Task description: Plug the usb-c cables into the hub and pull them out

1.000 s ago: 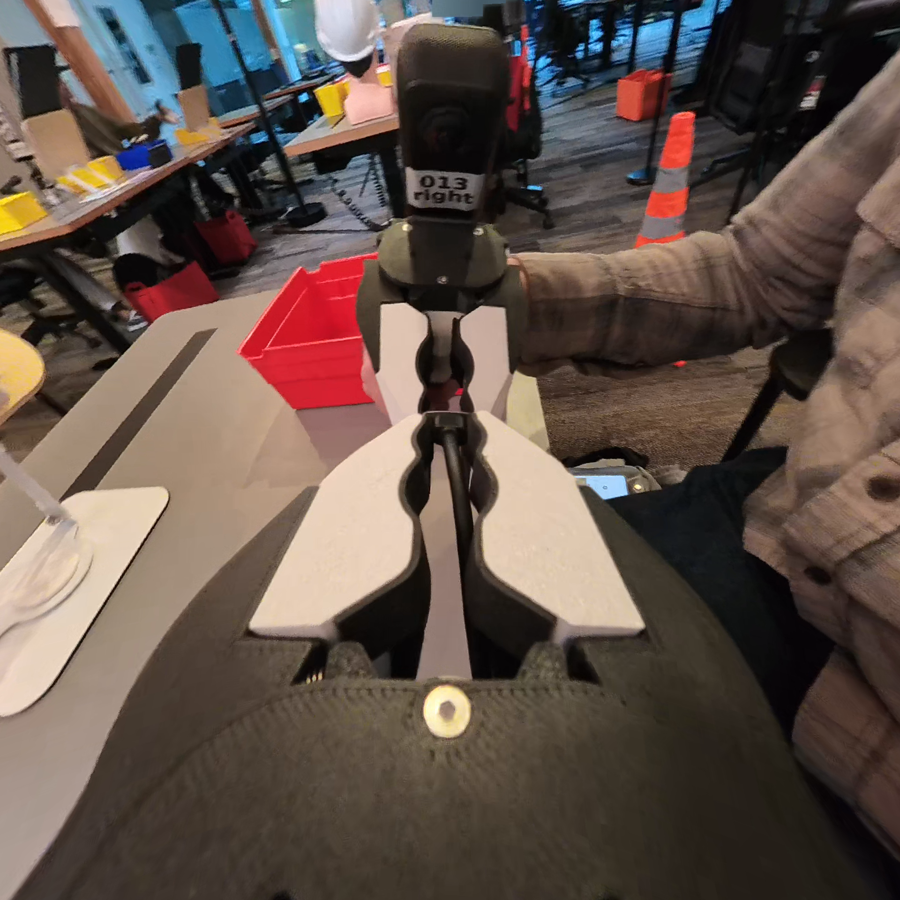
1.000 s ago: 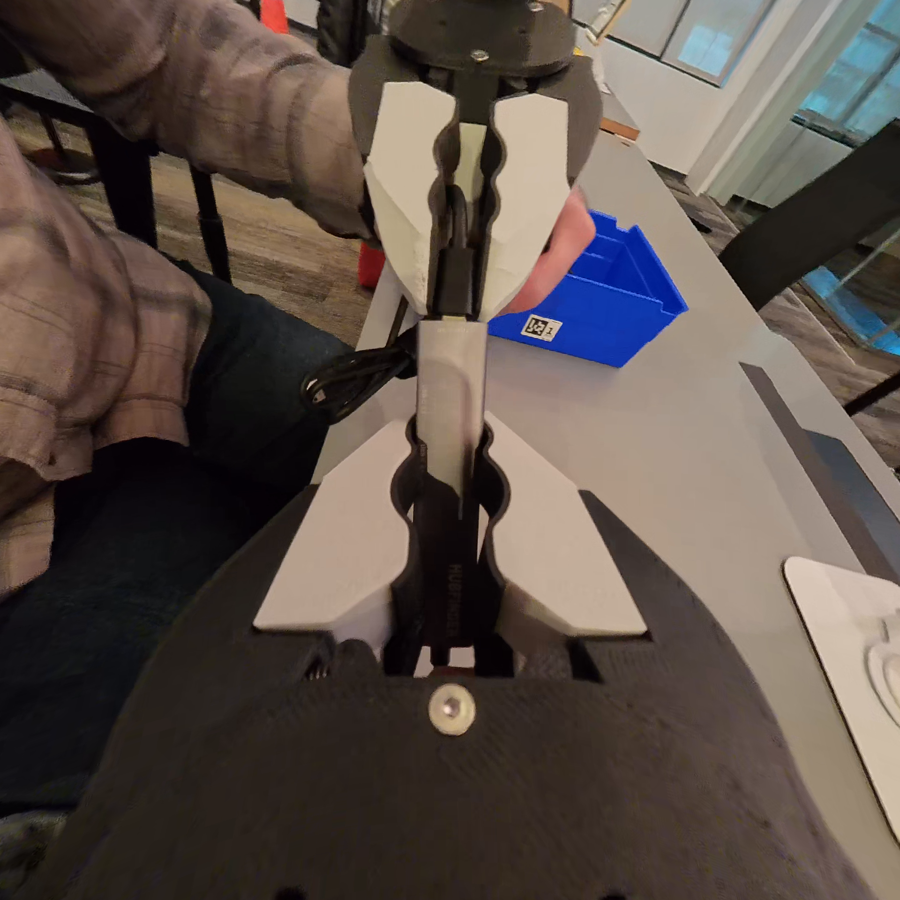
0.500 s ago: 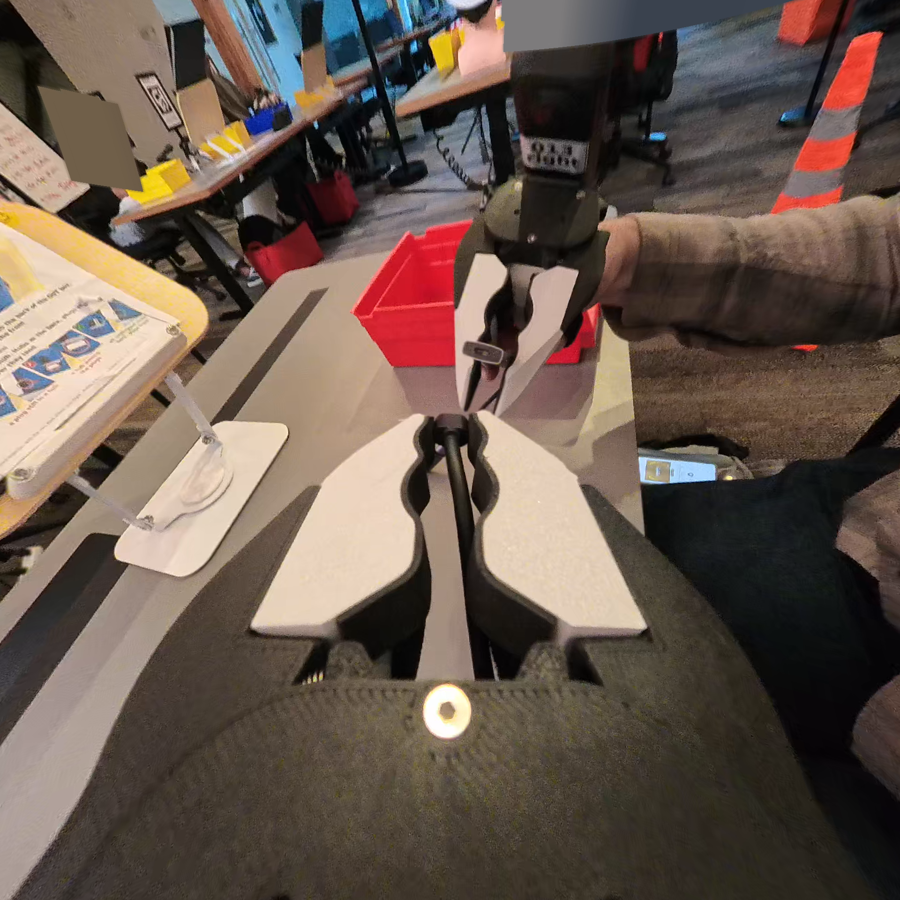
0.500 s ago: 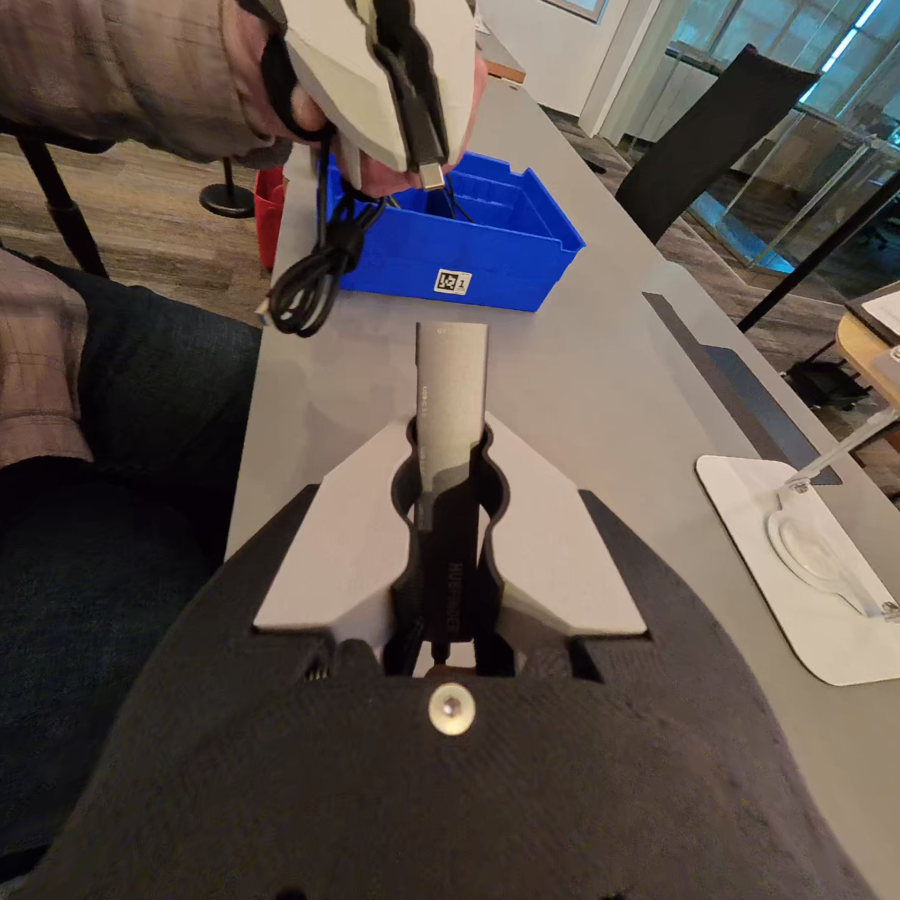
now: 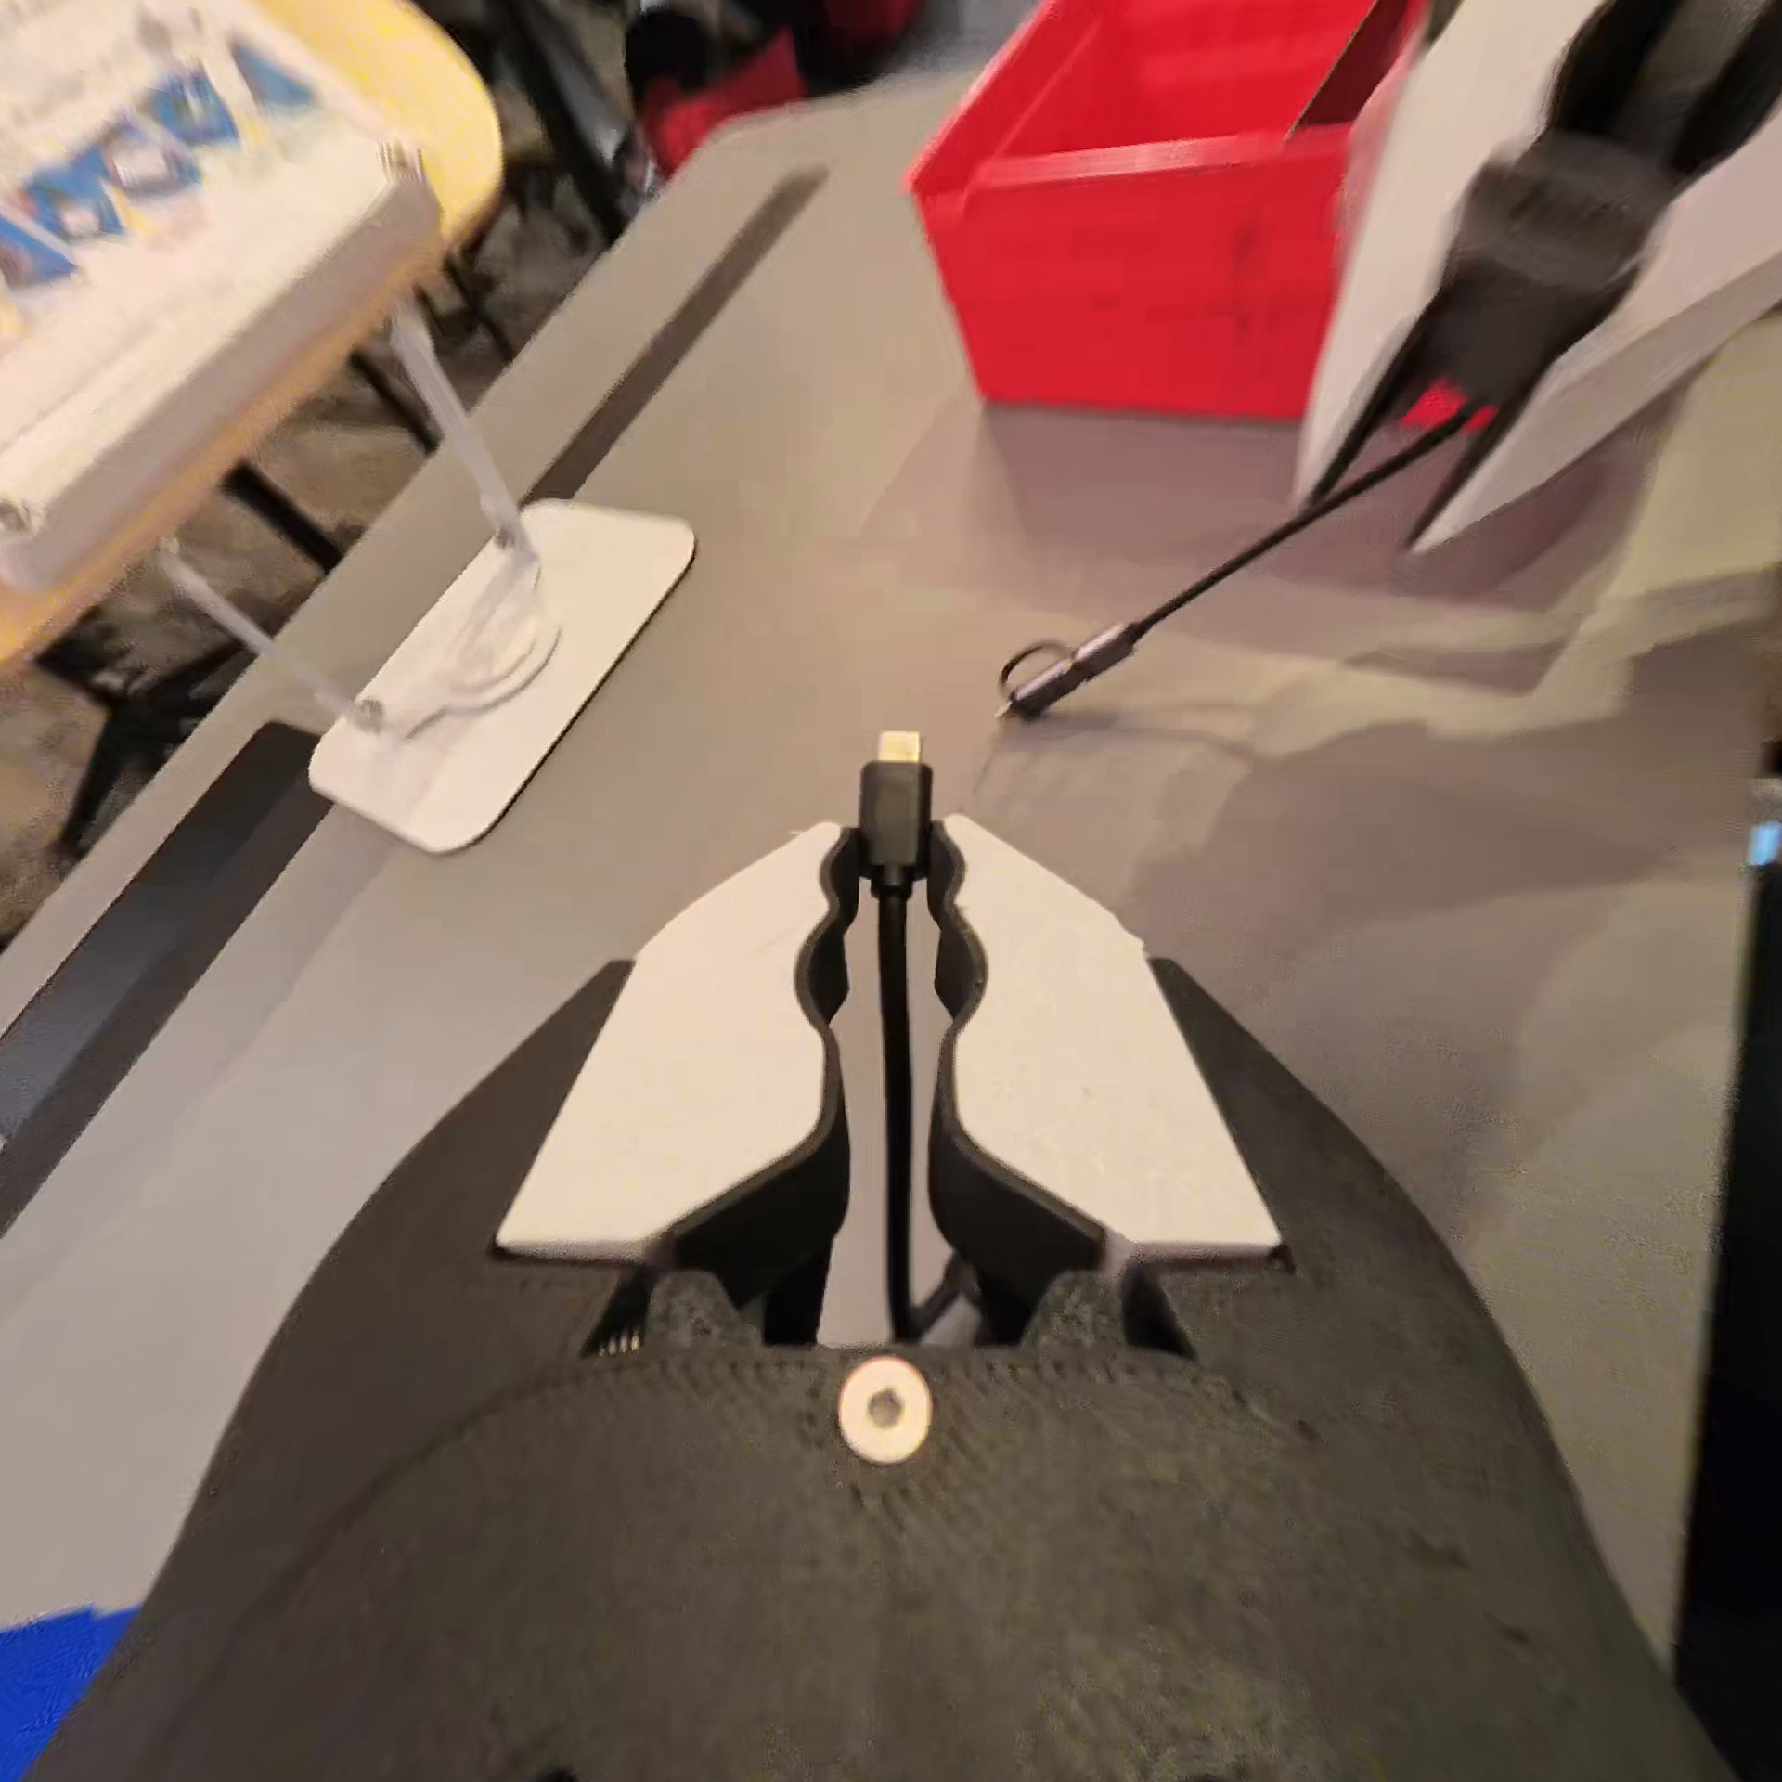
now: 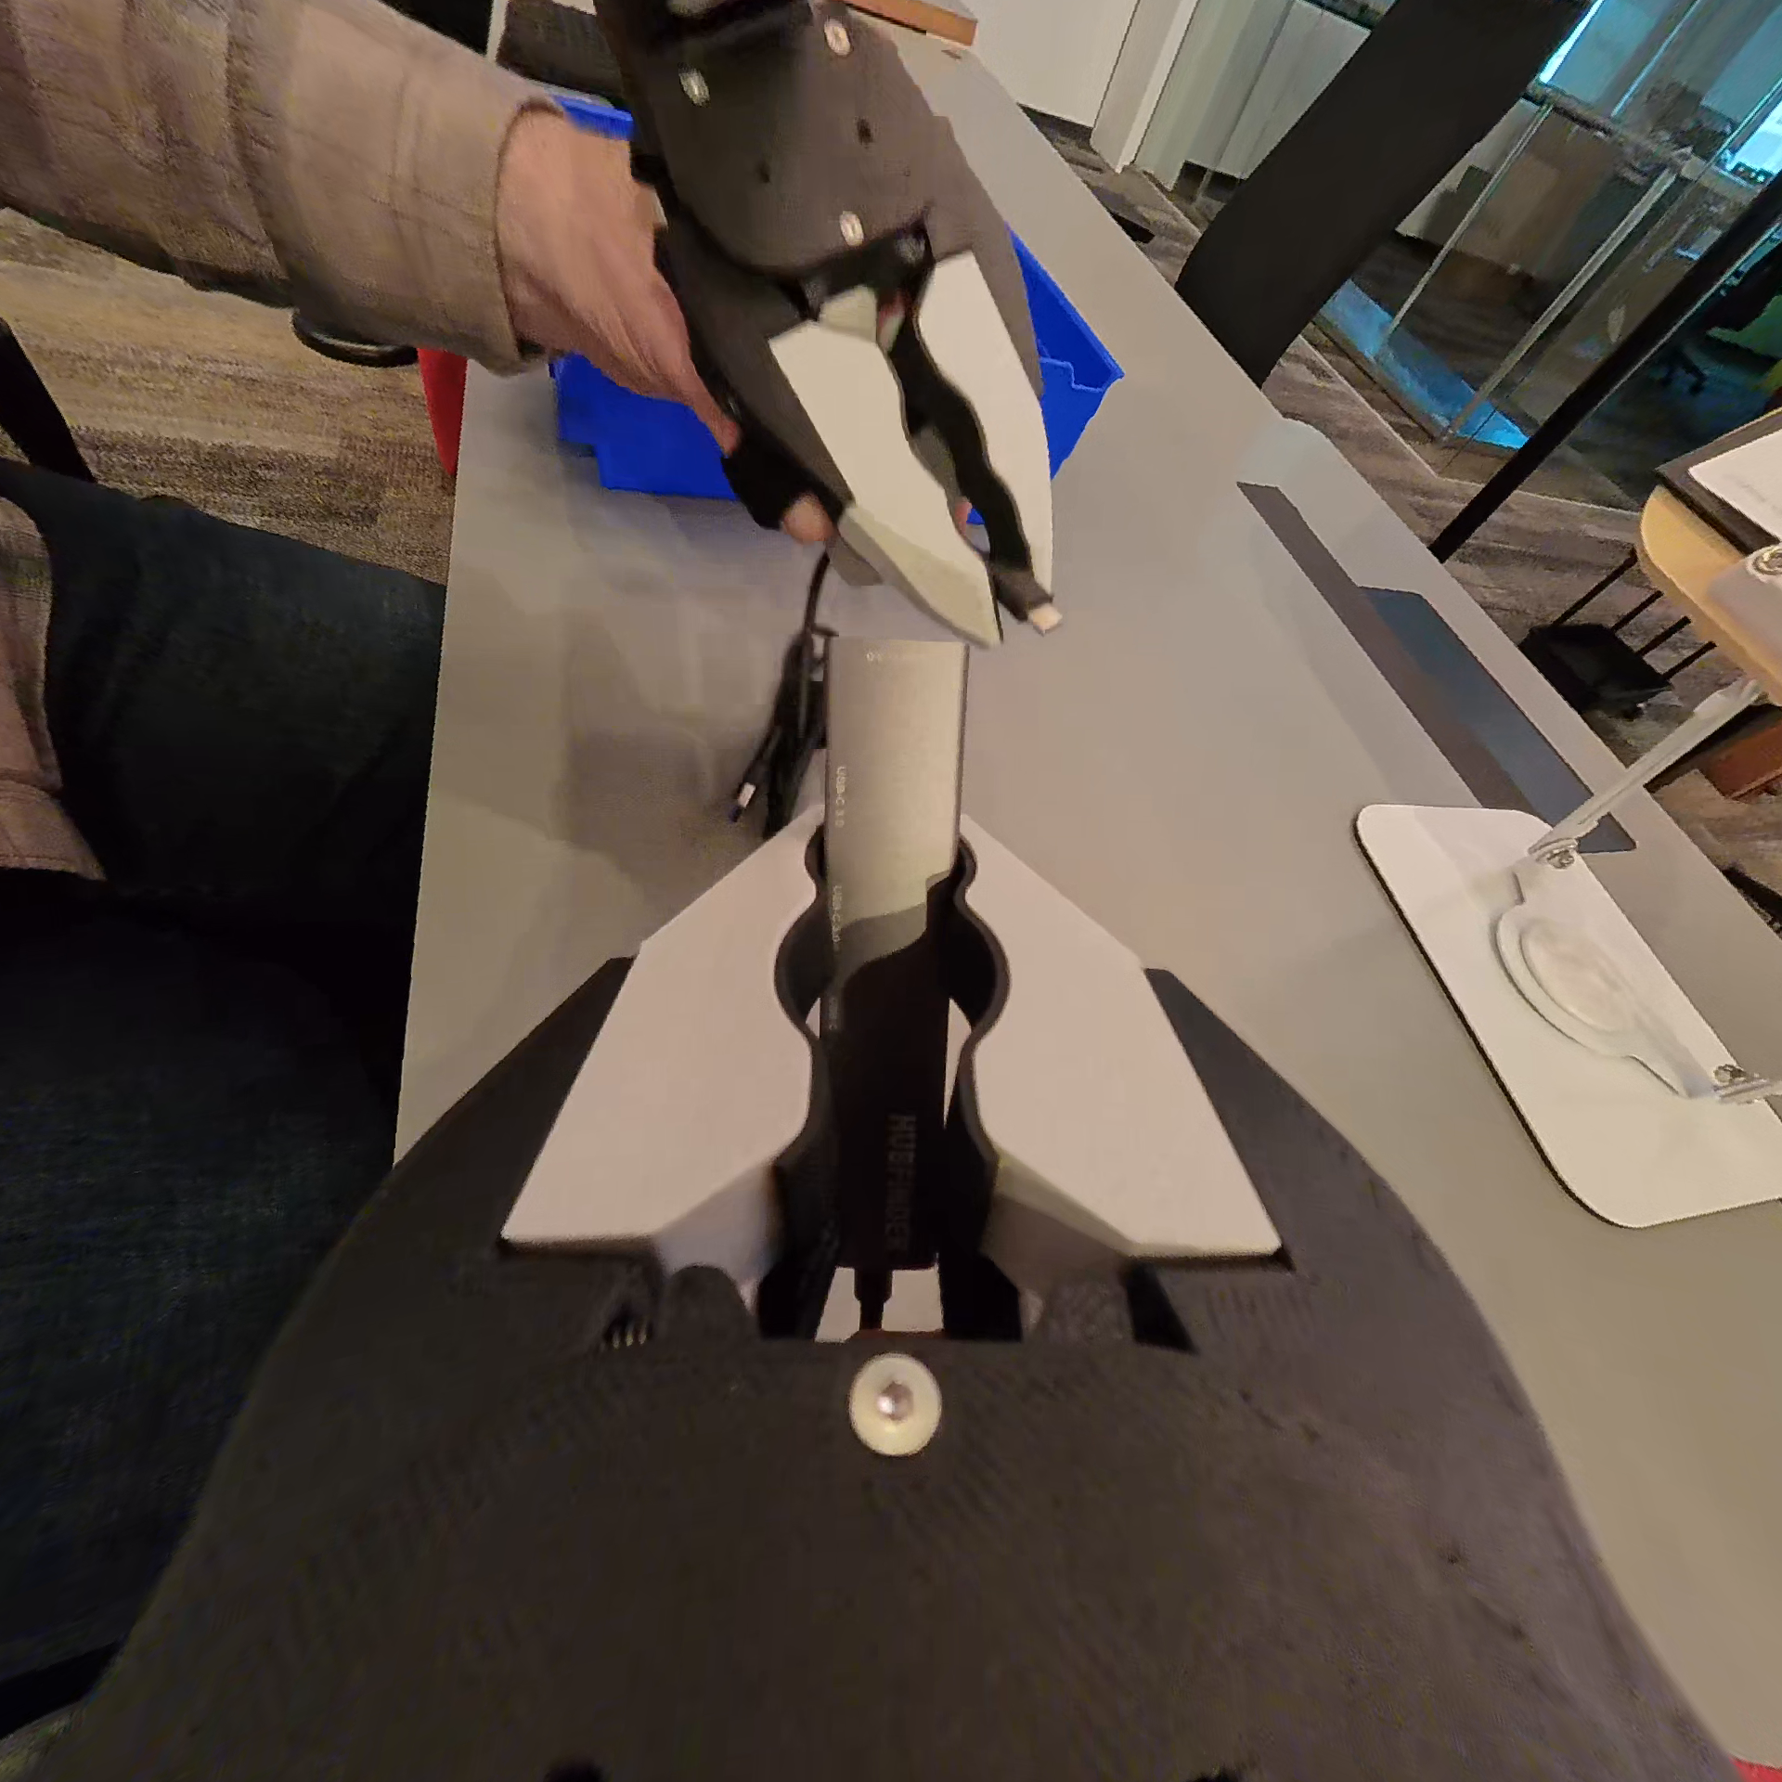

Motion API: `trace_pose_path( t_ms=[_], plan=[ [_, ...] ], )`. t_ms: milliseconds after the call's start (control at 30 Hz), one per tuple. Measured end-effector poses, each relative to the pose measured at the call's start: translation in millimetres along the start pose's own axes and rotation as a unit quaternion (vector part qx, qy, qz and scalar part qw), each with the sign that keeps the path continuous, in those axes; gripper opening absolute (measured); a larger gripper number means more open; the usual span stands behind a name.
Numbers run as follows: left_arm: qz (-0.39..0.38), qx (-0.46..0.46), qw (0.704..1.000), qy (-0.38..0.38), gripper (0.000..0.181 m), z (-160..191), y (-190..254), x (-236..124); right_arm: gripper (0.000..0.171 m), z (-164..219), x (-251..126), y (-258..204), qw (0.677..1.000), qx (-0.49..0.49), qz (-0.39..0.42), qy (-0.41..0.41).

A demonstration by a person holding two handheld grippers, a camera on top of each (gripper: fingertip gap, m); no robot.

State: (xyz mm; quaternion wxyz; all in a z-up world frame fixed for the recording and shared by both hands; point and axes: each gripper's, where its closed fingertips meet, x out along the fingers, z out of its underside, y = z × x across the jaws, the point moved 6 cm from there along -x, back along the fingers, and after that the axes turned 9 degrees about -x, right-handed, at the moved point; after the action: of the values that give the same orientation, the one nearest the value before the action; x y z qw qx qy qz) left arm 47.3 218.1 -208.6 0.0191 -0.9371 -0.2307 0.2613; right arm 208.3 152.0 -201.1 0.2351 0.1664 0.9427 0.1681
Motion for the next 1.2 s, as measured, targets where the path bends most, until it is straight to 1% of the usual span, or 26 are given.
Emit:
trace_pose_path(
  t_ms=[67, 167, 300, 400, 433, 533, 600, 733, 800, 867, 967, 1033, 1133, 1200],
  plan=[
    [-0.009, 0.004, 1.000, -0.022, 0.013, 12, -5, 10, 0.015, 2, 1, -1, 1.000, 0.000, 0.001, -0.002],
    [-0.015, -0.015, 1.000, -0.012, 0.013, 18, -11, 13, 0.015, 5, 0, -1, 1.000, 0.001, 0.001, -0.006],
    [-0.007, -0.023, 1.000, -0.005, 0.012, 12, -12, 10, 0.015, 7, -1, -1, 1.000, 0.004, 0.003, -0.005],
    [-0.016, -0.017, 0.999, -0.037, 0.013, 18, -15, 17, 0.015, 7, 1, -1, 1.000, 0.004, 0.003, -0.005],
    [-0.019, -0.022, 0.998, -0.055, 0.022, 22, -17, 21, 0.015, 6, 2, -1, 1.000, 0.003, 0.003, -0.005],
    [-0.006, -0.054, 0.993, -0.104, 0.063, 34, -21, 27, 0.015, 6, 4, -2, 1.000, 0.000, 0.006, -0.012],
    [0.008, -0.067, 0.993, -0.102, 0.070, 34, -20, 24, 0.015, 7, 4, -3, 1.000, -0.003, 0.007, -0.016],
    [-0.003, -0.050, 0.998, -0.047, 0.069, 14, -19, 4, 0.015, 6, 4, 0, 1.000, 0.001, 0.017, -0.013],
    [0.021, -0.047, 0.998, -0.021, 0.067, 2, -5, -2, 0.015, 3, 5, 2, 0.999, -0.004, 0.029, -0.012],
    [0.064, -0.055, 0.996, 0.000, 0.066, -11, 15, -7, 0.015, -1, 8, 3, 0.999, -0.014, 0.050, -0.013],
    [0.127, -0.085, 0.988, 0.032, 0.067, -30, 45, -10, 0.015, -4, 14, 3, 0.993, -0.047, 0.097, -0.038],
    [0.153, -0.109, 0.980, 0.057, 0.067, -40, 60, -10, 0.015, -6, 19, 0, 0.988, -0.072, 0.122, -0.054],
    [0.165, -0.151, 0.971, 0.081, 0.059, -46, 69, -7, 0.015, -11, 24, -5, 0.982, -0.099, 0.150, -0.060],
    [0.166, -0.166, 0.969, 0.079, 0.044, -45, 72, -3, 0.014, -14, 25, -7, 0.975, -0.123, 0.169, -0.070]
  ],
)
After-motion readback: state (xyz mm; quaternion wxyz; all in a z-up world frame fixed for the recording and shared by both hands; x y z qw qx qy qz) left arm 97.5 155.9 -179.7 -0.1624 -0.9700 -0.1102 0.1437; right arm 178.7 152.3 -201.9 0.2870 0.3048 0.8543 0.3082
